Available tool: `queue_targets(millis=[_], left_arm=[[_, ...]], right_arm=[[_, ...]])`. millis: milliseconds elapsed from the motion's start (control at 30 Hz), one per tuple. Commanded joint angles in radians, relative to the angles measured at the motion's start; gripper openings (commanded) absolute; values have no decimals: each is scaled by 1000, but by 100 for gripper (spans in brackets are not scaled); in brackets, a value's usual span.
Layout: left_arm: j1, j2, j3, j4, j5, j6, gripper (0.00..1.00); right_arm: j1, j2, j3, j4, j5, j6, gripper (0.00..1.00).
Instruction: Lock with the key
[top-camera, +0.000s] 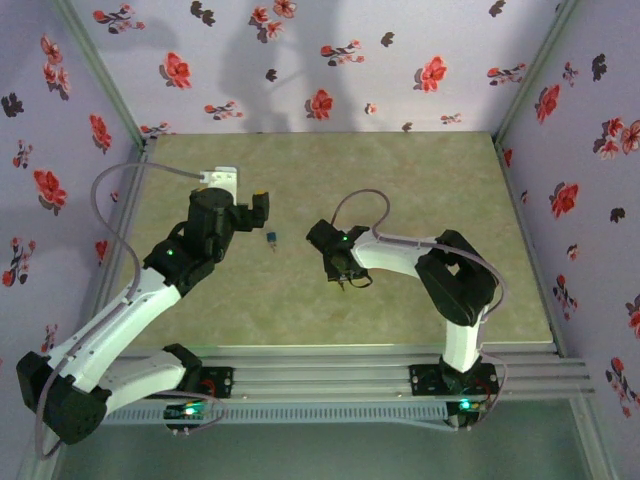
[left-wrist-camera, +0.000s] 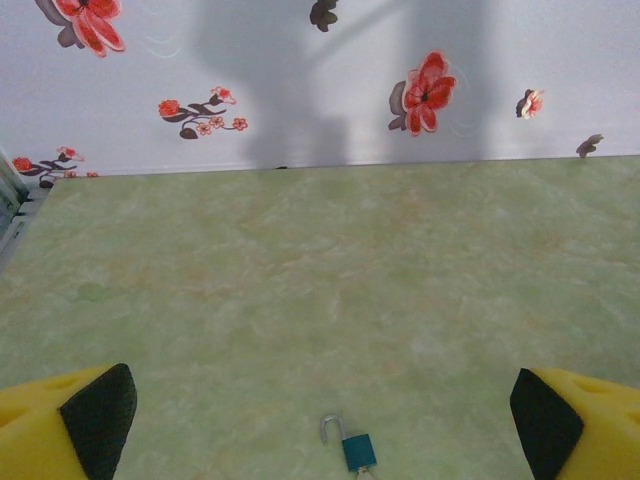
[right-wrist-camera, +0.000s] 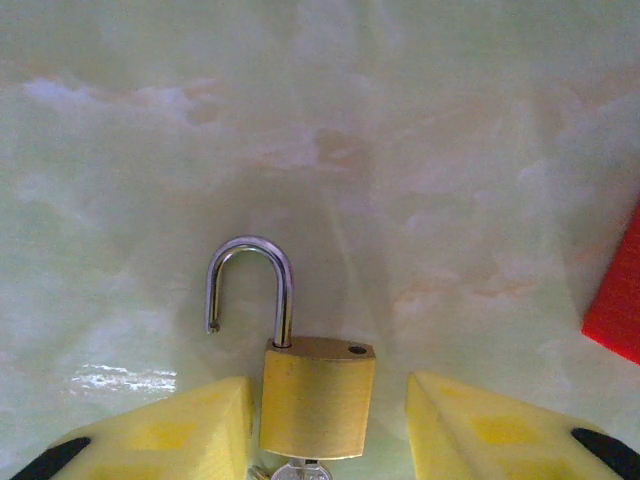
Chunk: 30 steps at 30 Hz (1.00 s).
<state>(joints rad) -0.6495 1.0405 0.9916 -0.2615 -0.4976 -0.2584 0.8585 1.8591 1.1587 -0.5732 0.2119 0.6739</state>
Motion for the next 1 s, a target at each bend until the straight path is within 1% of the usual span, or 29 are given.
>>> queue_targets(millis=[0,200,967], left_arm=[[5,-19,-14,30,-26,11,100],[5,-20,-14,30,-26,11,100],[5,-21,-14,30,-26,10,100]], right_arm=[[0,19,25,4,29,-3,42],[-3,28,24,9,21,-5,38],[-16,49,12,35,-6,-15,27]])
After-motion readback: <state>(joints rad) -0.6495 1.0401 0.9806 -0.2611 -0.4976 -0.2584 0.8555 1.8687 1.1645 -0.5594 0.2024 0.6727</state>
